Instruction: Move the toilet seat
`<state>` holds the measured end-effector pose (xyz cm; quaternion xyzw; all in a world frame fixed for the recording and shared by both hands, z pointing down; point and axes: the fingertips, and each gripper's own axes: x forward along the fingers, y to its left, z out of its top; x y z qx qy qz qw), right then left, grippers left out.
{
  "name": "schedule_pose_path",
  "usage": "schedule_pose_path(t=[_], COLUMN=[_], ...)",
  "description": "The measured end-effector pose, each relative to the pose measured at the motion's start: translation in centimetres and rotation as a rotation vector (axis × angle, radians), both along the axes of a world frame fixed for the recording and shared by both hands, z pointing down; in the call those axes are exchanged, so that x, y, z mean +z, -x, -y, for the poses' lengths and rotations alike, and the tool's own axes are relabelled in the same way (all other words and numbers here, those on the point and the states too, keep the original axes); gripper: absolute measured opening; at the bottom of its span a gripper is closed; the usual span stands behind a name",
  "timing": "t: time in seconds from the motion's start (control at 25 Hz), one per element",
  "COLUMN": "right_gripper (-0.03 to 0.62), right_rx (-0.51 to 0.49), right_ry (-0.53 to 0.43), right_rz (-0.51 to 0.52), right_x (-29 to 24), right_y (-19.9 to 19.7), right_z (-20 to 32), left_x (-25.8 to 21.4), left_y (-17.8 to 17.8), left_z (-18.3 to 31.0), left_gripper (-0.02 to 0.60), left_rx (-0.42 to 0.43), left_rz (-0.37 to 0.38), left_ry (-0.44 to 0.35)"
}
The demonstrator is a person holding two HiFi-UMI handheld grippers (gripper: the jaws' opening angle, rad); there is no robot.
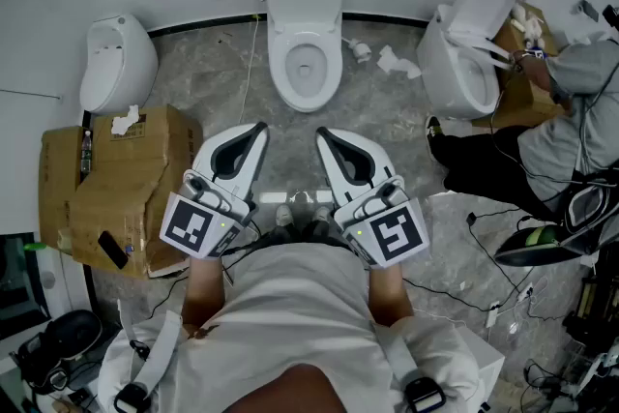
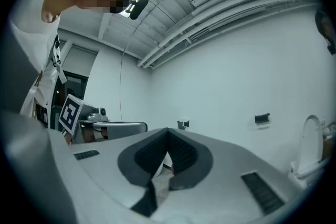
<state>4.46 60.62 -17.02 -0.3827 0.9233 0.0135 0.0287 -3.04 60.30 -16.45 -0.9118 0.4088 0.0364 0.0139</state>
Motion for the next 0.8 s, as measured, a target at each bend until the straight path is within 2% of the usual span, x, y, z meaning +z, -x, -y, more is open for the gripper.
schedule_pose_path(t=[0.28, 0.48, 0.8], right_gripper=[-0.002, -0.002, -0.002], right_rx=[-0.021, -0.015, -0.031], right_ry=[-0.016, -0.021, -0.033], right_rz=[-0.002, 0.046, 0.068], right_x=[-0.4, -0.7, -1.1], right_y=[-0.5, -1.9, -5.0], right_z=[-1.1, -1.9, -2.0], left_x=[-0.3, -0.2, -0.6], left_y=[-1.0, -2.2, -5.0], left_z=[-1.3, -2.3, -2.7], left_gripper=[0.000, 0.000, 0.000], left_rx=[0.000, -0.004, -0.032], left_rz=[-0.009, -0.004, -0.002], left_ry=[-0.001, -0.008, -0.005])
